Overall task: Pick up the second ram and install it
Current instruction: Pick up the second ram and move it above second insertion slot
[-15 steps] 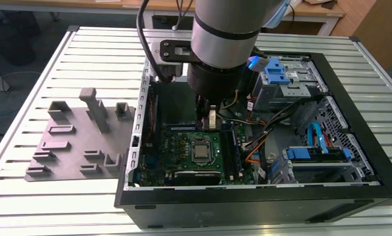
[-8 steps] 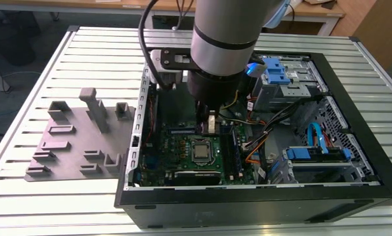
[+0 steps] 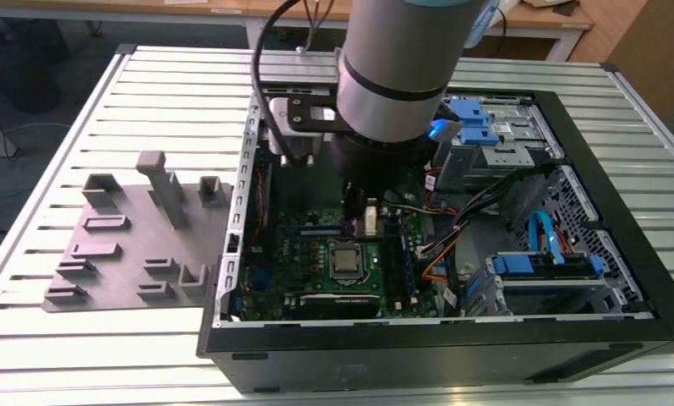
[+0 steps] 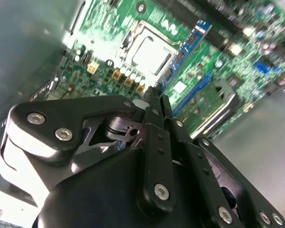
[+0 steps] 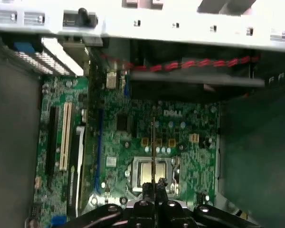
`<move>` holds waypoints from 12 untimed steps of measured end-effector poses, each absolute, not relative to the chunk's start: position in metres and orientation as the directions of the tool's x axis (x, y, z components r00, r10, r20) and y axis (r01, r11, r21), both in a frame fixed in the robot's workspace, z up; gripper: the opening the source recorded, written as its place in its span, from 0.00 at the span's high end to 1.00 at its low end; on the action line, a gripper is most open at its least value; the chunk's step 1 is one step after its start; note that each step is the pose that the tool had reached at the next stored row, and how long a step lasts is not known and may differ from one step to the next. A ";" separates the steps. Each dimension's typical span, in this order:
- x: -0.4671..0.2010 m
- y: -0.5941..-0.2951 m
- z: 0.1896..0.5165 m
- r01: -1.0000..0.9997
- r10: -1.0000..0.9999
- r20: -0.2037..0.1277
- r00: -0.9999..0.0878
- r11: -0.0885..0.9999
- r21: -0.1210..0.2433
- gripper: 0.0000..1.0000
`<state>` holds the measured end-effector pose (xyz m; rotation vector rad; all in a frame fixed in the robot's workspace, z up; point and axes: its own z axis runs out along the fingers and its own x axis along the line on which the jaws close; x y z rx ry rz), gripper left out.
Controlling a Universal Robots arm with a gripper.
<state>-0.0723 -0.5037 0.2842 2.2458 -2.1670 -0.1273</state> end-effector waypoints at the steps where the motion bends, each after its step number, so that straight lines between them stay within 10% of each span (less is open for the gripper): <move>1: -0.068 -0.504 0.284 -0.997 -0.998 -0.046 0.034 -0.037 0.070 0.89; 12: -0.055 -0.504 0.276 -0.997 -0.996 -0.088 0.022 -0.028 0.069 0.89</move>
